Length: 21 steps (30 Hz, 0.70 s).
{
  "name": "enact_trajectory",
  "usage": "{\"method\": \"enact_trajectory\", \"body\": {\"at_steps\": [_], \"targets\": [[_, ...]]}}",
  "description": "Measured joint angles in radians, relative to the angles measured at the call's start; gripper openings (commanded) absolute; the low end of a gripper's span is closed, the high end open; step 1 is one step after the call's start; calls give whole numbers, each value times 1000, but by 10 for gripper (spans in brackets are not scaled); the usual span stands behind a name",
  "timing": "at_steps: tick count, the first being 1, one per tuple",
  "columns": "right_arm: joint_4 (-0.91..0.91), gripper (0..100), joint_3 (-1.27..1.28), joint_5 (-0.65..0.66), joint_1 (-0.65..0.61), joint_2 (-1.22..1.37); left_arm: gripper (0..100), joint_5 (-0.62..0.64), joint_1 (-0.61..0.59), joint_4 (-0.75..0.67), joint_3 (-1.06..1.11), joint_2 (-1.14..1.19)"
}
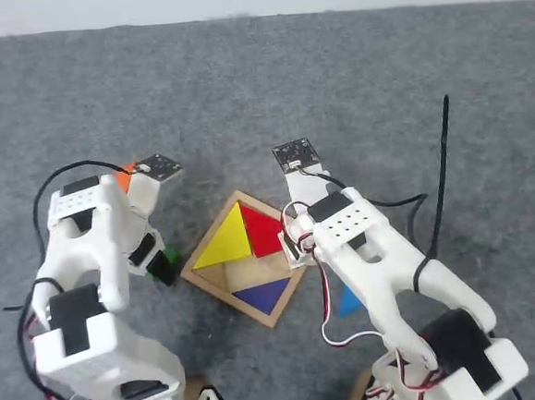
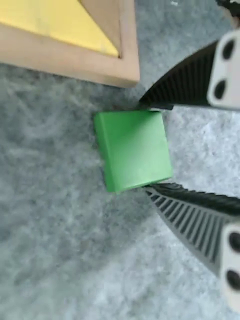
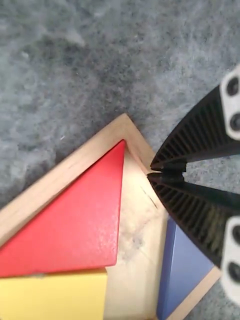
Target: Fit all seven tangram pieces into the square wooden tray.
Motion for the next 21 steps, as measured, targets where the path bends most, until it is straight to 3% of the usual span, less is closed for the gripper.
{"method": "enact_trajectory", "body": {"at_steps": [7,17,21], "targets": [[0,27,0,0,0,0,95,3,8,15,0,-2],[0,27,0,0,0,0,92,-5,-8,29,-17,-18],[0,27,0,0,0,0,160,-34,-9,29,-17,-18]]}}
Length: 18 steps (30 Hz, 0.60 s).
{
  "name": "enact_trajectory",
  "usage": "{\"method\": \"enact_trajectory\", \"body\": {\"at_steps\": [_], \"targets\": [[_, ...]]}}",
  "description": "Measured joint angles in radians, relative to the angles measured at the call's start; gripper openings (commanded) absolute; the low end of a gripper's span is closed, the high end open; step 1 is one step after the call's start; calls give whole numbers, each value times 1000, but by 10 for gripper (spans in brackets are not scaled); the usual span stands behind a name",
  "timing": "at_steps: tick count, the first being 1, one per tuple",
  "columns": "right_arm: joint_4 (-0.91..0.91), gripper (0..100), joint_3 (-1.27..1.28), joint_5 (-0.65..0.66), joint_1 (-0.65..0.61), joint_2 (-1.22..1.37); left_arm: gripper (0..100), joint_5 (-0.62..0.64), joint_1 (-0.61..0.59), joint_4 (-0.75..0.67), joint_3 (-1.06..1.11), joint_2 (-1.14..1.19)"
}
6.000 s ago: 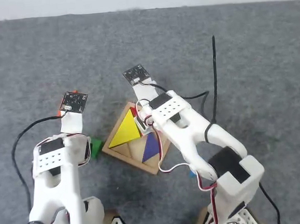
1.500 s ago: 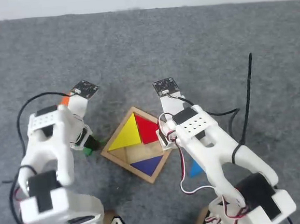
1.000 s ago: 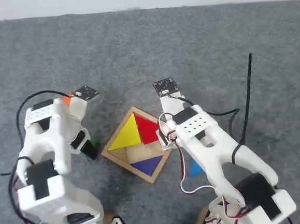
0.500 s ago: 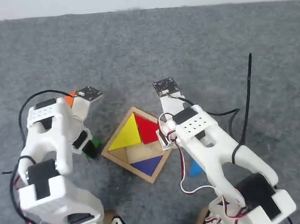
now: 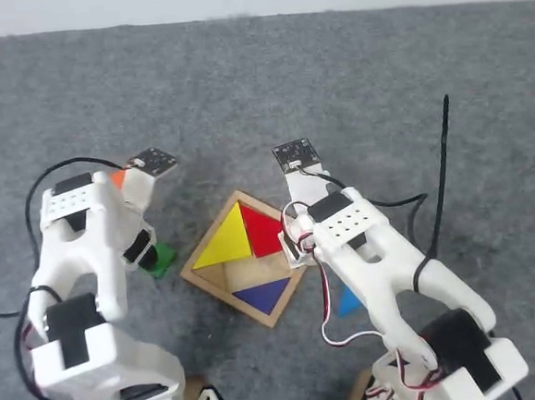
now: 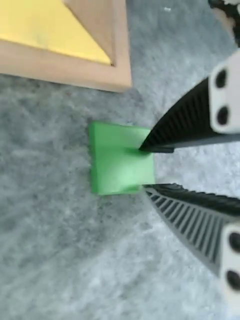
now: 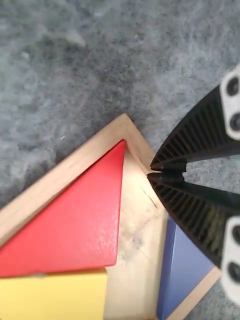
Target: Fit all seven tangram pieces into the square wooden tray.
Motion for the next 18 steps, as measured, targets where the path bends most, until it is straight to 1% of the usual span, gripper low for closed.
{"method": "enact_trajectory", "body": {"at_steps": [4,7,14,18], "targets": [[0,27,0,0,0,0,243,-18,-11,-6,-5,0],[0,27,0,0,0,0,275,-21,-6,-11,8,25],[0,27,0,0,0,0,283,-20,0,-11,-21,28],[0,27,0,0,0,0,278,31,35,-2,-63,100]]}}
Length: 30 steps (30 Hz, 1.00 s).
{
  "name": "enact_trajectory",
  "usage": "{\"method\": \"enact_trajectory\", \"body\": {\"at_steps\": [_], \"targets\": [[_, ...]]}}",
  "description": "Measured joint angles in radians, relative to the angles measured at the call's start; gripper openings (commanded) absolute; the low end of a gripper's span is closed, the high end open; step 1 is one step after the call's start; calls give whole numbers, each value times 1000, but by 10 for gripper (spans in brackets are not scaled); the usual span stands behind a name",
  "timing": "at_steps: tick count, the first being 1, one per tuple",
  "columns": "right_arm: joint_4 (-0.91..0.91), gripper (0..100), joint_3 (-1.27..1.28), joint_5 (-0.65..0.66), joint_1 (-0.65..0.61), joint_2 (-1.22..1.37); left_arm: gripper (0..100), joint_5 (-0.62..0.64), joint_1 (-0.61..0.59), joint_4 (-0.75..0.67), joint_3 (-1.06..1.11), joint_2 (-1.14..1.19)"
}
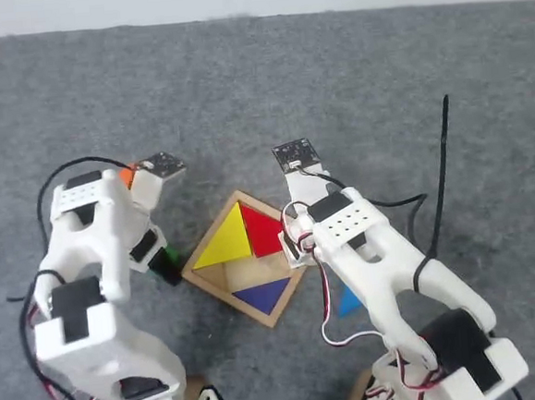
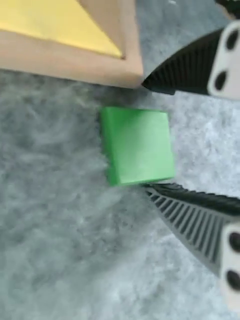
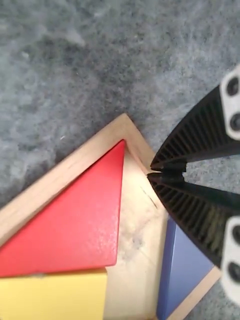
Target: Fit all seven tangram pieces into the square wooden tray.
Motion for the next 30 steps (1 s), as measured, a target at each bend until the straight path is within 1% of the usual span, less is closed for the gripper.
{"method": "enact_trajectory", "body": {"at_steps": [4,8,12,16,26,30], "targets": [[0,27,0,0,0,0,245,41,8,77,-107,95],[0,27,0,0,0,0,243,43,8,138,-183,155],[0,27,0,0,0,0,233,46,8,140,-189,160],[0,27,0,0,0,0,179,46,8,140,-189,160],[0,27,0,0,0,0,169,43,11,144,-189,157],[0,27,0,0,0,0,122,40,5,144,-189,155]]}}
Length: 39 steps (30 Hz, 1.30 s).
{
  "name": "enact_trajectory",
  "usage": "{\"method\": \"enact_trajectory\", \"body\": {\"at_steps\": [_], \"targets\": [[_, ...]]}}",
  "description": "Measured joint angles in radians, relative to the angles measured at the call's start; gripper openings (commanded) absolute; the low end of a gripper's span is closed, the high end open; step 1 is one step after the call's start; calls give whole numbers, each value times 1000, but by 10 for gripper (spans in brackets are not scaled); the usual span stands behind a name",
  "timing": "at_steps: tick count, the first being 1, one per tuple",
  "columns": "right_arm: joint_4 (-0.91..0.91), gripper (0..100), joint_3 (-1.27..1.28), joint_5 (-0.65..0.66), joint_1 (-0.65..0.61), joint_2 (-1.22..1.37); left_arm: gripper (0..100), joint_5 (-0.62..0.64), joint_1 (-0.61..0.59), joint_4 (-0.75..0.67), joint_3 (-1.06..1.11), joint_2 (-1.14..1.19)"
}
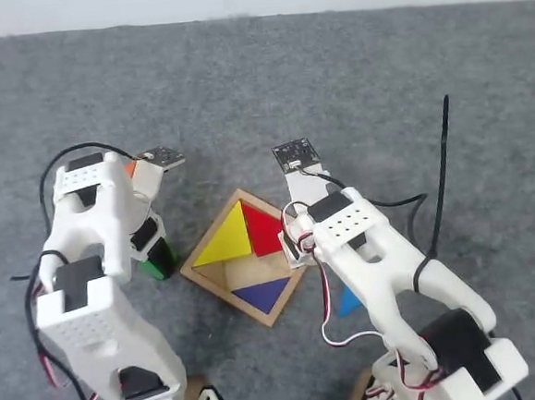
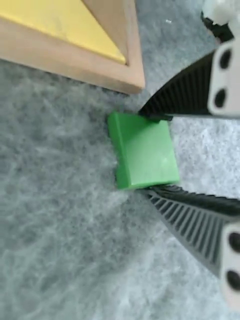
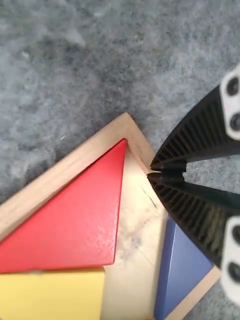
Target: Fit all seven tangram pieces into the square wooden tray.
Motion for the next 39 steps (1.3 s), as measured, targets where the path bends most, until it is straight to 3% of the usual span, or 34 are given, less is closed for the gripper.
{"method": "enact_trajectory", "body": {"at_steps": [17,24,30,39], "targets": [[0,27,0,0,0,0,73,31,0,34,-14,-17],[0,27,0,0,0,0,224,31,0,32,-14,-17],[0,27,0,0,0,0,83,31,-3,28,-6,3],[0,27,0,0,0,0,222,40,64,46,-15,-6]]}}
